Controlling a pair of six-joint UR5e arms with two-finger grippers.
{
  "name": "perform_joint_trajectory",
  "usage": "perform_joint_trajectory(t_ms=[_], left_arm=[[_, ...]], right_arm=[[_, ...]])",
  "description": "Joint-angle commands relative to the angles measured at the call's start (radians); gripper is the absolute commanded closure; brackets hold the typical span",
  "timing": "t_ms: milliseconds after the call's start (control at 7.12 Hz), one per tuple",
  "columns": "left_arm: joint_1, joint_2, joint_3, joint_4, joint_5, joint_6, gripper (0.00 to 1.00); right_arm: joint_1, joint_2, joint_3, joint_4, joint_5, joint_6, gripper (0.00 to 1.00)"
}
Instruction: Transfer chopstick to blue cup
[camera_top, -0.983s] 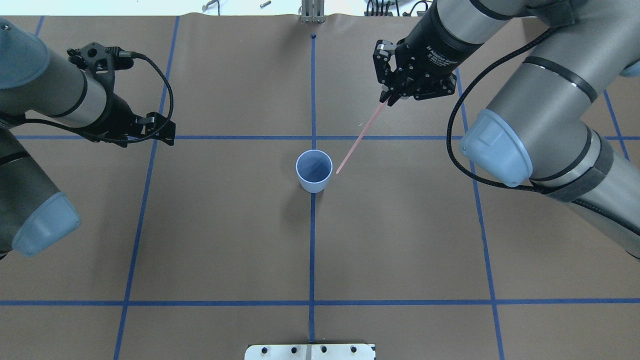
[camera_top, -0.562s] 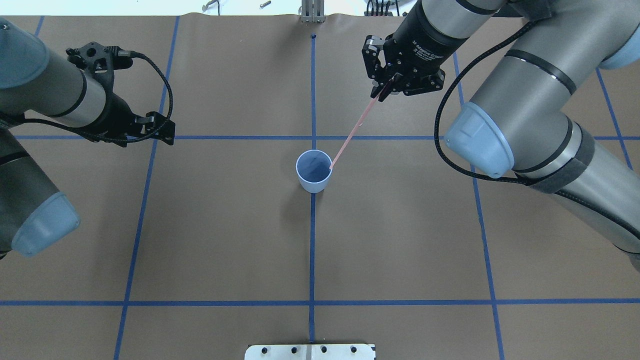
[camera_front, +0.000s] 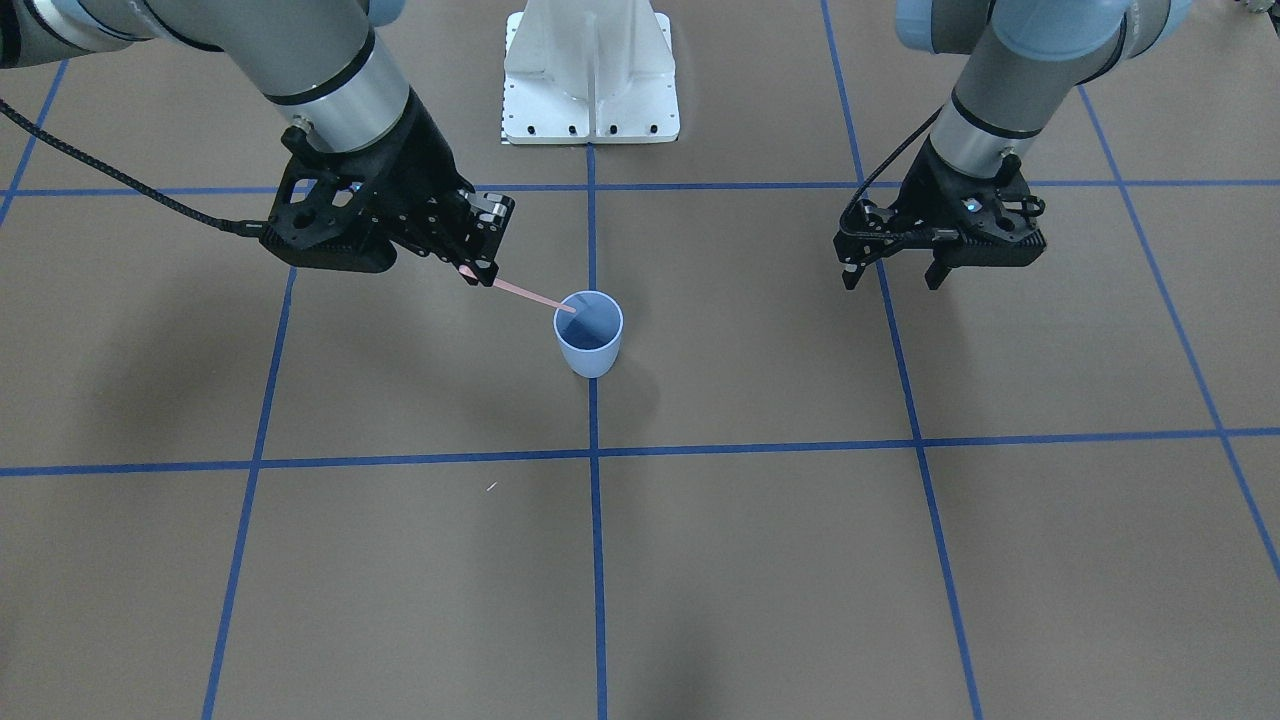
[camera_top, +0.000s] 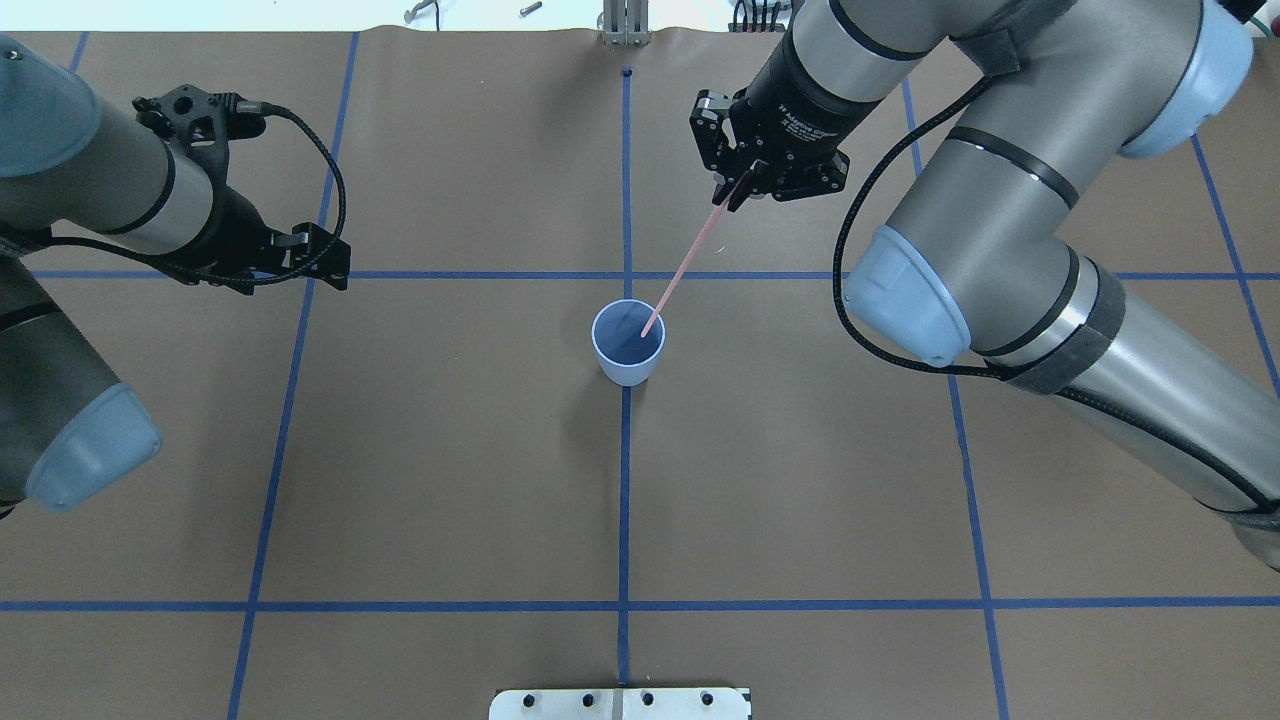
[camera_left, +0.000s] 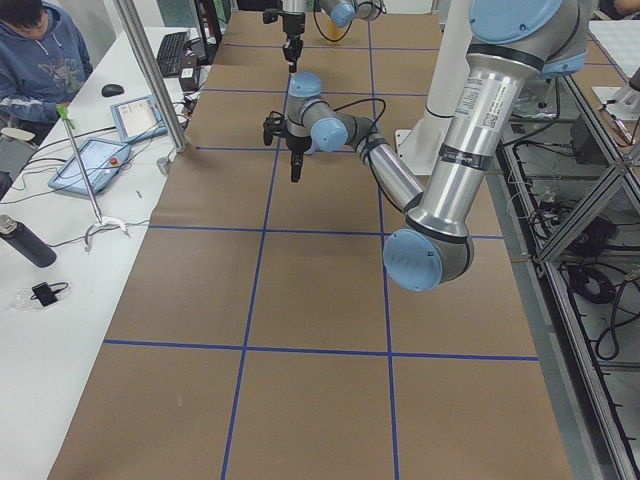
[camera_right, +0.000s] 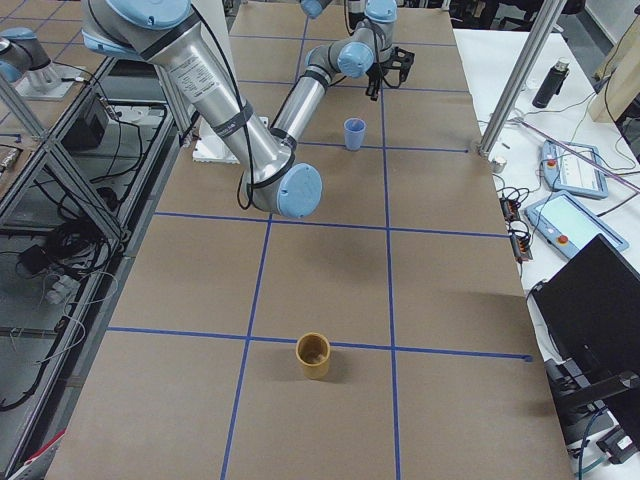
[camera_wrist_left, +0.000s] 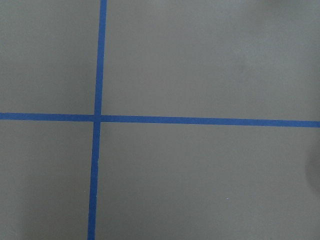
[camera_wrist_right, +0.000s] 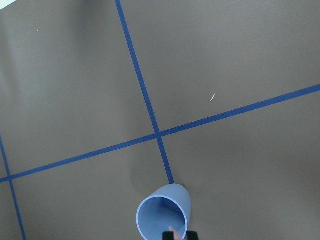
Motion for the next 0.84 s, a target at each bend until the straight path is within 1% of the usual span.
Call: perform_joint_trajectory(t_ms=[0, 140, 281, 421, 562, 702], left_arm=[[0.001, 0.0, -0.001, 0.0, 0.001, -0.001, 0.02], [0.003, -0.001, 0.0, 0.0, 0.001, -0.001, 0.02], [0.003, -0.001, 0.0, 0.0, 0.001, -0.001, 0.02], [0.003, -0.001, 0.002, 0.0, 0.001, -0.001, 0.02], [0.003, 0.0, 0.0, 0.0, 0.001, -0.001, 0.02], [-0.003, 0.003, -0.009, 0.0, -0.001, 0.002, 0.02]], right_arm=[[-0.064, -0.005, -0.029, 0.032, -0.068, 0.007, 0.33], [-0.085, -0.007, -0.026, 0.032, -0.114, 0.019, 0.0], [-0.08, -0.007, -0.002, 0.03, -0.108, 0.018, 0.0], [-0.032, -0.021, 0.018, 0.024, -0.07, 0.01, 0.0], [0.048, -0.104, 0.067, 0.026, 0.03, -0.013, 0.0], [0.119, -0.227, 0.139, 0.026, 0.054, -0.139, 0.0]])
